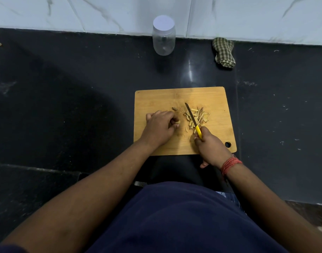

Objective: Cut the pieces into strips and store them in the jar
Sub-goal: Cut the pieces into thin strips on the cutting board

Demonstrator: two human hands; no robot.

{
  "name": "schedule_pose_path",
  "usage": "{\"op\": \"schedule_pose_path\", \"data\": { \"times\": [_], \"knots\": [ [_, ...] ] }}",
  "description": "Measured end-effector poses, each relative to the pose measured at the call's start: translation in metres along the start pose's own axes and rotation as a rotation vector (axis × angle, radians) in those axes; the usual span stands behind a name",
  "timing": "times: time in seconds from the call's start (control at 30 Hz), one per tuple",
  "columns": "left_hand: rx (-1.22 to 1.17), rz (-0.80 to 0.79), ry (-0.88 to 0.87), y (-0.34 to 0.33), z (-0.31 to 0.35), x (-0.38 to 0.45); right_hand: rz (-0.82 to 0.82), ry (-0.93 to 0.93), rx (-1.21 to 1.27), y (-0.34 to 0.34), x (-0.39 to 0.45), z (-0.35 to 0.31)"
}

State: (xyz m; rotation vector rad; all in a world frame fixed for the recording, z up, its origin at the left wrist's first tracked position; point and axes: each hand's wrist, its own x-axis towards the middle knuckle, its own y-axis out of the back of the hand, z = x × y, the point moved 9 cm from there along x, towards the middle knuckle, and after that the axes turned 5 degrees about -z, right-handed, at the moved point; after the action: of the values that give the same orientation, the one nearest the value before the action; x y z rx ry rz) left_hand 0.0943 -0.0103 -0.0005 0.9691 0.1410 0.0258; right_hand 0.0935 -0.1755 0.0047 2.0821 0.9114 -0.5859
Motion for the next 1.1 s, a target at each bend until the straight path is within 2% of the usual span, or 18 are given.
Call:
{"op": "schedule_pose_path", "data": {
  "times": [0.2, 0.8, 1.1],
  "knots": [
    [0.039, -0.025, 0.049, -0.006, 0.000, 0.003, -0.007, -0.015, -0.008, -0.001, -0.001, 0.008],
    [0.127, 0.005, -0.037, -0.006, 0.004, -0.002, -0.043, -0.016, -0.014, -0.012, -0.006, 0.002],
    [0.098, 0.015, 0.038, -0.004, 0.002, -0.003, -0.110, -0.055, 0.160, -0.037, -0.011, 0.001]
  ]
}}
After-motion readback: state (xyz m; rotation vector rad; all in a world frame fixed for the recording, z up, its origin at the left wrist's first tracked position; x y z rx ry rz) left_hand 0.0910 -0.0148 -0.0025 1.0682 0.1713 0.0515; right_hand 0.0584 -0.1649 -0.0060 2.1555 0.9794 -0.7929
